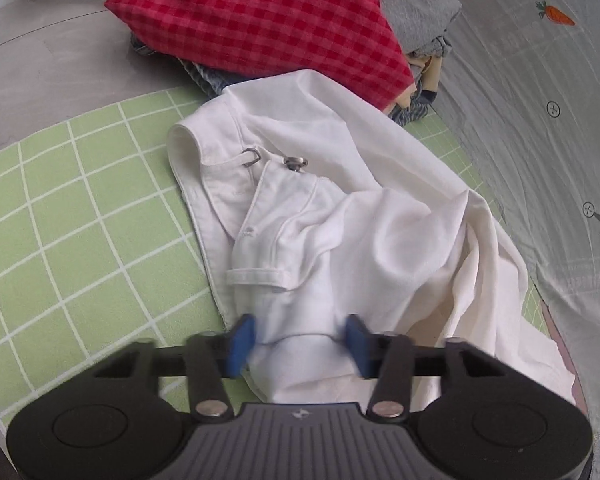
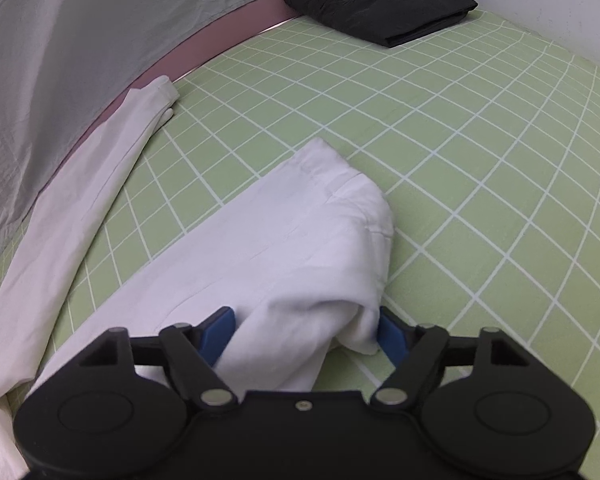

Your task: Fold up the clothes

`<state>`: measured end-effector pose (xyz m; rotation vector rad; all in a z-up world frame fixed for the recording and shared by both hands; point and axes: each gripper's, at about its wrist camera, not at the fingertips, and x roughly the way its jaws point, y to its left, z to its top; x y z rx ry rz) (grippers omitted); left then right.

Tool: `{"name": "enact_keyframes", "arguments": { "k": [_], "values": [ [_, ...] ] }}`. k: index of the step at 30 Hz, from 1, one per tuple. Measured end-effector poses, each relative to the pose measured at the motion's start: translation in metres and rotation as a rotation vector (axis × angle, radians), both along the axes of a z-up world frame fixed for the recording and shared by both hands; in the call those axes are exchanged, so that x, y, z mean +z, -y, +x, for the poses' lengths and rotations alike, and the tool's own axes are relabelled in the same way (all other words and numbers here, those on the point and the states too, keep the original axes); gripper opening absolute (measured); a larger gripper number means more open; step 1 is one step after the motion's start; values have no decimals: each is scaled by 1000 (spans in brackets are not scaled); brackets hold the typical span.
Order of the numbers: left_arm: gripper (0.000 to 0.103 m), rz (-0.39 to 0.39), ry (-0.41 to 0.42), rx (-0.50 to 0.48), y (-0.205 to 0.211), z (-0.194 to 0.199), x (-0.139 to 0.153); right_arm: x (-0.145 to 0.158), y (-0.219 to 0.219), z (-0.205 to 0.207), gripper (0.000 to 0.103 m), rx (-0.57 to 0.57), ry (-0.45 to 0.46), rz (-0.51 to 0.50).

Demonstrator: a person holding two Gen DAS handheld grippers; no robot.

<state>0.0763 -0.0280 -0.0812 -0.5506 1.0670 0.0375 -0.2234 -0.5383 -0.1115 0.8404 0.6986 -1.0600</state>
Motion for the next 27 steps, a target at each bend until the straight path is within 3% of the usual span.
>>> {"name": "enact_keyframes", "arguments": {
  "k": [2,4,12,15,17,21,24,26,27],
  "values": [
    [19,27,11,-8,3,2,5,4,1,-6,35,-19,38,-25],
    [16,44,26,-14,4,3,11,10,4,-11,21,-27,61,-64],
    [13,140,96,-52,-11,-23,37,78,33,-63,13,-124,68,-319],
    [14,178,124,-68,-19,-36,47,89,44,-86,13,-139,-3,-384],
    [14,189,93,-60,-25,-49,41,88,50,-98,13,-141,-73,-407],
    [19,183,37,-52,-32,-73,24,68,58,-114,14,-124,-174,-335],
    [26,148,36,-33,-37,-82,26,51,58,-119,24,-99,-232,-277],
    [34,100,32,-18,-41,-85,29,49,51,-123,59,-106,-211,-260],
    [42,64,32,-4,-43,-86,29,49,47,-126,67,-118,-177,-248]
  ]
}}
